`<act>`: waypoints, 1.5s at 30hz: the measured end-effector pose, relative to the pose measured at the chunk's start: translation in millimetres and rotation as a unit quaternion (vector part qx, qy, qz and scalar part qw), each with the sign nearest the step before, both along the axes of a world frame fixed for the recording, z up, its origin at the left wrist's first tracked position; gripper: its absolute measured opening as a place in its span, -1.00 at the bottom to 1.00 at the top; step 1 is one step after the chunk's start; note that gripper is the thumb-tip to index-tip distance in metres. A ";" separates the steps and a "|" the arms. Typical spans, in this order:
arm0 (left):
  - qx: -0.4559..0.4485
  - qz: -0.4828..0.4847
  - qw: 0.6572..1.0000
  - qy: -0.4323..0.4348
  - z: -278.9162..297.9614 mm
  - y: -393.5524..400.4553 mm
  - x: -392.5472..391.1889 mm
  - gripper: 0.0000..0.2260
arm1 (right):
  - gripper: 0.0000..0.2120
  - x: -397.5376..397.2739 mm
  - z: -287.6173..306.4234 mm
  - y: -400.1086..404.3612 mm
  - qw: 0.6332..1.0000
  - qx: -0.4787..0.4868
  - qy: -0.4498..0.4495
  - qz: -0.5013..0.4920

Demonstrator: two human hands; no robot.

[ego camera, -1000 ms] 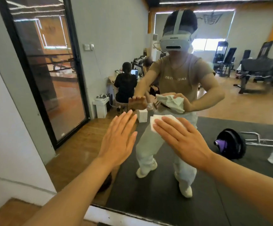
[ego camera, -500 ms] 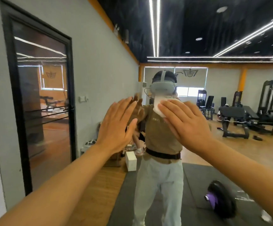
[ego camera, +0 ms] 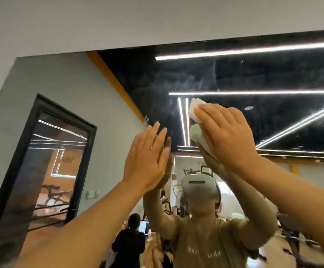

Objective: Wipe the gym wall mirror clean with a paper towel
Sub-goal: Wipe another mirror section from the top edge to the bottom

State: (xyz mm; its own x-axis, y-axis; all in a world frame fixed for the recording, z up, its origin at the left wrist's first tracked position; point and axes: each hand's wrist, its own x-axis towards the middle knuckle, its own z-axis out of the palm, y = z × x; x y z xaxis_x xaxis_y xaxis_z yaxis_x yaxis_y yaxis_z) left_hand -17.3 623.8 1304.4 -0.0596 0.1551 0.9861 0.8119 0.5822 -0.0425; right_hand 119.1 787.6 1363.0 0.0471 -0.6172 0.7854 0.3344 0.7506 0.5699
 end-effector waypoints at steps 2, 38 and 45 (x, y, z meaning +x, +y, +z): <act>0.026 0.000 0.999 0.021 34.9 0.4 -10.8 -0.51 | -0.45 -10.8 35.6 -4.4 1.000 -0.011 0.024 -0.005; 0.067 0.047 0.996 0.029 221.7 7.4 -66.9 -0.51 | -0.83 -6.2 254.4 67.4 0.938 -0.325 0.111 -0.047; 0.104 -0.010 0.994 0.014 215.2 24.9 -40.9 -0.53 | -0.71 -86.6 241.4 -18.2 0.989 -0.147 -0.032 -0.001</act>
State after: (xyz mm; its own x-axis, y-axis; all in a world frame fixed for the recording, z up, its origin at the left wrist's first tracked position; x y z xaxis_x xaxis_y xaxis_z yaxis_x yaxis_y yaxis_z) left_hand -58.2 648.8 1519.6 -0.0298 -0.0508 0.9983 0.8235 0.5649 0.0533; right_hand 32.6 769.5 1604.4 -0.0098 -0.3623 0.9320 0.3068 0.8860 0.3476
